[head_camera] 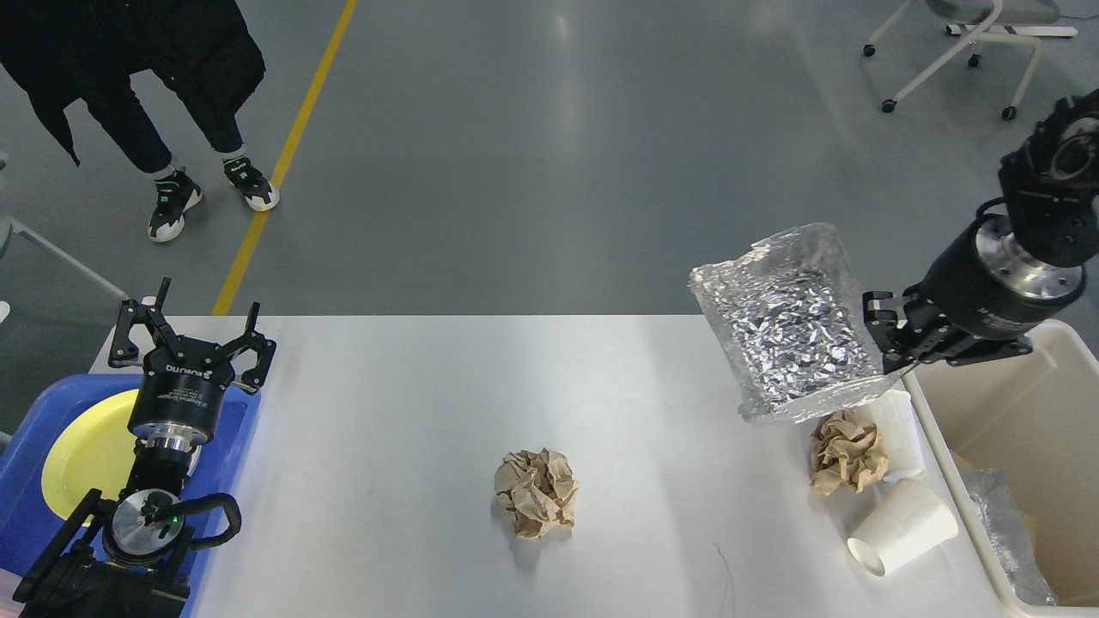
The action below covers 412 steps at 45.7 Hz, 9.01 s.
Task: Tidy desktop
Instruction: 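Lower the foil packet into the bin and open the right gripper, then raise the right gripper and move it over the crumpled brown paper ball, then lower the right gripper and grasp the crumpled brown paper ball, then lift the paper ball and carry it to the white bin, then open the right gripper inside the bin to drop the paper ball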
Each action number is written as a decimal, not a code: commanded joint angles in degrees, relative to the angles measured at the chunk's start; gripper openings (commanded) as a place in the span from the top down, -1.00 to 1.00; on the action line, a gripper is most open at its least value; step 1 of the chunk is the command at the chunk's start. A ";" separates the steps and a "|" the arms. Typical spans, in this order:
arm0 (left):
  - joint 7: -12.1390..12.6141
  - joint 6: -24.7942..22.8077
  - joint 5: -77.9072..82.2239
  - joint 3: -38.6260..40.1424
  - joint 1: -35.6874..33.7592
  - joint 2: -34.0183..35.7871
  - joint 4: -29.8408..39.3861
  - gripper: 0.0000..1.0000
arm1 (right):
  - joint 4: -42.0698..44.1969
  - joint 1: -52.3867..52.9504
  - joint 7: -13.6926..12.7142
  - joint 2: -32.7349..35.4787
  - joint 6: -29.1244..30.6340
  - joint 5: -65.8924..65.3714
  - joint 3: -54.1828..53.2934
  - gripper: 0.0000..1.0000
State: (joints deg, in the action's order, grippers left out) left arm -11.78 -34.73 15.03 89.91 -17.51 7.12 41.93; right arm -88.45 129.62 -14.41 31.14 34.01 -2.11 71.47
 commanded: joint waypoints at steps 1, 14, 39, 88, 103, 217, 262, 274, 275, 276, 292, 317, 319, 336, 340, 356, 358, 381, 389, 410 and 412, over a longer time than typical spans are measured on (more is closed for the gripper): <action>0.00 0.10 0.00 0.00 0.02 0.00 -0.01 -0.93 | 5.03 -2.70 0.00 7.61 -1.22 -0.70 3.58 1.00; 0.00 0.10 0.00 0.00 0.02 0.00 -0.01 -0.93 | 25.60 -21.49 0.79 22.03 -2.80 -3.78 -0.45 1.00; 0.00 0.10 0.00 0.00 -0.07 0.00 -0.01 -0.93 | 55.57 -77.13 1.14 9.31 -28.72 -3.78 -32.79 1.00; 0.00 0.10 0.00 0.00 -0.07 0.00 -0.01 -0.93 | 80.89 -97.54 0.97 -11.45 -44.64 -4.48 -38.95 -1.00; 0.00 0.10 0.00 0.00 -0.07 0.00 -0.01 -0.93 | 78.09 -94.73 0.88 -9.52 -42.63 -4.83 -38.87 -1.00; 0.00 0.10 0.00 0.00 -0.07 0.00 -0.01 -0.93 | 32.28 -31.08 0.09 -38.95 1.86 14.15 -23.31 -1.00; 0.00 0.10 0.00 -0.09 -0.07 0.00 -0.01 -0.93 | 41.96 -57.46 0.26 -42.47 -23.11 -3.16 -36.05 -1.00; 0.00 0.01 0.00 0.00 -0.07 0.00 -0.01 -0.93 | 41.87 -60.45 0.44 -42.47 -28.73 -3.87 -36.14 -1.00; 0.00 0.01 0.00 -0.09 -0.07 0.00 -0.01 -0.93 | 41.87 -60.54 0.44 -42.47 -29.26 -3.87 -36.14 -1.00; 0.00 0.01 0.00 0.00 -0.07 0.00 -0.01 -0.93 | 41.87 -60.71 0.44 -42.47 -29.52 -3.87 -36.14 -0.98; 0.00 0.01 0.00 -0.09 -0.07 0.00 -0.01 -0.93 | 42.05 -63.79 0.35 -41.95 -30.14 -2.73 -40.80 0.05; 0.00 0.01 0.00 0.00 -0.07 0.00 -0.01 -0.93 | 42.66 -62.83 0.26 -41.51 -30.14 4.48 -40.63 1.00; 0.00 0.01 0.00 0.00 -0.07 0.00 -0.01 -0.93 | 42.49 -62.56 0.26 -41.07 -29.97 4.48 -40.45 1.00; 0.00 0.01 0.00 -0.09 -0.07 0.00 -0.01 -0.93 | 25.81 -46.33 0.09 -29.39 -24.61 6.50 -30.01 1.00; 0.00 0.01 0.00 -0.09 -0.07 0.00 -0.01 -0.93 | 20.35 -38.59 0.09 -27.80 -22.85 7.03 -23.15 1.00; 0.00 0.01 0.00 0.00 -0.07 0.00 -0.01 -0.93 | 3.91 -11.25 0.09 -21.56 -9.93 7.12 -11.02 1.00; 0.00 0.01 0.00 0.00 -0.07 0.00 -0.01 -0.93 | 2.15 -8.43 0.09 -21.29 -9.40 7.12 -9.17 1.00; 0.00 0.01 0.00 0.00 -0.07 0.00 -0.01 -0.93 | -8.84 5.91 0.09 -16.28 -5.09 10.10 2.00 1.00; 0.00 0.01 0.00 0.00 -0.07 0.00 -0.01 -0.93 | -8.32 5.82 0.18 -14.27 -5.35 10.11 4.28 1.00; 0.00 0.10 0.00 0.00 0.02 0.00 -0.01 -0.93 | 13.73 -11.66 0.26 11.57 -6.41 1.15 9.04 1.00; 0.00 0.10 0.00 0.00 0.02 0.00 -0.01 -0.93 | 16.89 -14.82 0.35 13.77 -7.20 0.09 7.81 1.00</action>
State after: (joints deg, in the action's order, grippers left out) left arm -11.78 -34.67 15.02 89.92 -17.52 7.12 41.92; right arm -78.44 120.74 -14.22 38.93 27.85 1.36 81.22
